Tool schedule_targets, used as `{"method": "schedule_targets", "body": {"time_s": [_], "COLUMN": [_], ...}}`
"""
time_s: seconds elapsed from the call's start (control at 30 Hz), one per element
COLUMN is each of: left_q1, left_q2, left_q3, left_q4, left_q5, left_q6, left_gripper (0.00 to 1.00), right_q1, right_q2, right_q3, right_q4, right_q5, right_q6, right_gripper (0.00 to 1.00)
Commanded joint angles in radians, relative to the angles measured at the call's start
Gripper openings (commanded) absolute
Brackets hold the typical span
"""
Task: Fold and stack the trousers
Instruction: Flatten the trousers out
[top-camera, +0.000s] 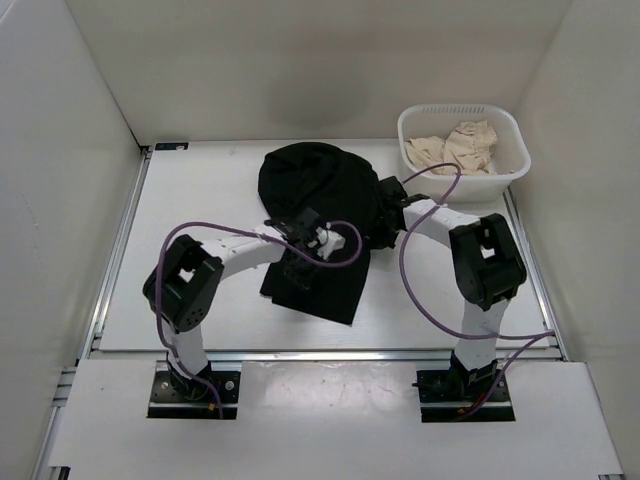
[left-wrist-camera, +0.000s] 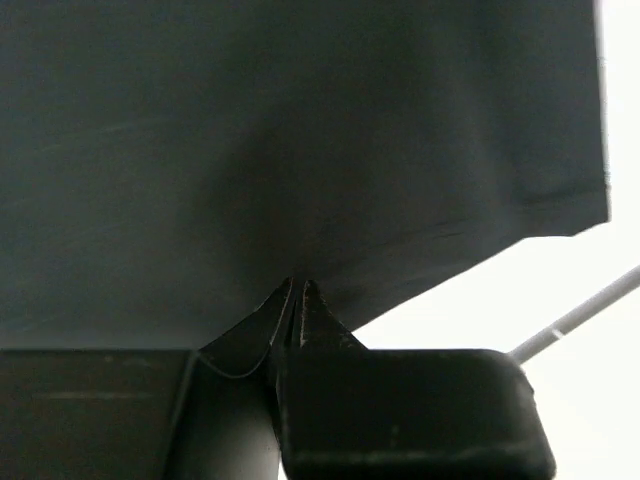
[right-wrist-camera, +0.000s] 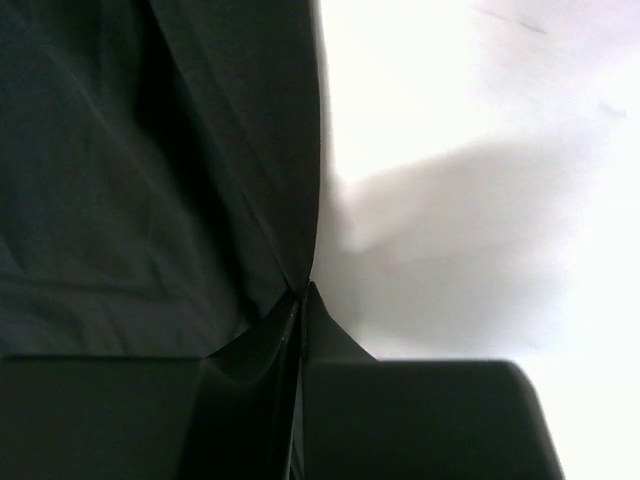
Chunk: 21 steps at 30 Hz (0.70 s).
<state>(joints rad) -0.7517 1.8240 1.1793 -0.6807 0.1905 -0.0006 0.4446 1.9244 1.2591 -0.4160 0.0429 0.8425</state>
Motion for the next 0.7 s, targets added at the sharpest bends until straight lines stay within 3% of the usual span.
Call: {"method": "schedule_targets", "body": {"time_s": [0.0, 0.2, 0.27, 0.33, 0.4, 0.43, 0.5, 0.53, 0.57, 0.6, 0.67], "left_q1": [0.152, 0.480, 0.535, 0.511, 0.494, 0.494, 0.578, 0.612, 0.646, 0.707, 0.755], "left_q2": [-0.158, -0.308, -0.356, -0.399, -0.408, -0.408, -0.384, -0.384, -0.373, -0.373, -0.373], "left_q3": [0.045, 0.054, 0.063, 0.075, 0.136, 0.170, 0.292, 0.333, 0.370, 0.429, 0.465], "left_q4": [-0.049, -0.126, -0.137, -0.155, -0.167, -0.168, -0.212, -0.223, -0.233, -0.243, -0.258], "left_q5": [-0.057, -0.152, -0.152, -0.161, -0.172, -0.172, -0.160, -0.160, -0.142, -0.116, -0.115], "left_q6": [0.001, 0.001, 0.001, 0.001, 0.001, 0.001, 0.001, 0.001, 0.001, 0.001, 0.001], "left_gripper": [0.14, 0.14, 0.14, 0.15, 0.20, 0.21, 0.21, 0.21, 0.21, 0.21, 0.21], "right_q1": [0.015, 0.040, 0.051, 0.071, 0.141, 0.188, 0.380, 0.443, 0.497, 0.560, 0.551], "right_q2": [-0.146, -0.436, -0.539, -0.573, -0.561, -0.497, -0.370, -0.206, -0.135, -0.086, -0.053], "right_q3": [-0.020, -0.087, -0.078, 0.037, 0.217, 0.487, 0.854, 1.054, 1.361, 1.414, 1.342], "right_q4": [-0.095, -0.202, -0.216, -0.230, -0.219, -0.208, -0.249, -0.262, -0.253, -0.221, -0.054], "right_q5": [0.058, 0.133, 0.133, 0.033, -0.040, -0.040, 0.087, 0.107, 0.107, 0.094, -0.061], "right_q6": [-0.116, -0.315, -0.381, -0.391, -0.436, -0.472, -0.670, -0.747, -0.852, -0.874, -0.832], "right_gripper": [0.00, 0.00, 0.00, 0.00, 0.00, 0.00, 0.00, 0.00, 0.00, 0.00, 0.00]}}
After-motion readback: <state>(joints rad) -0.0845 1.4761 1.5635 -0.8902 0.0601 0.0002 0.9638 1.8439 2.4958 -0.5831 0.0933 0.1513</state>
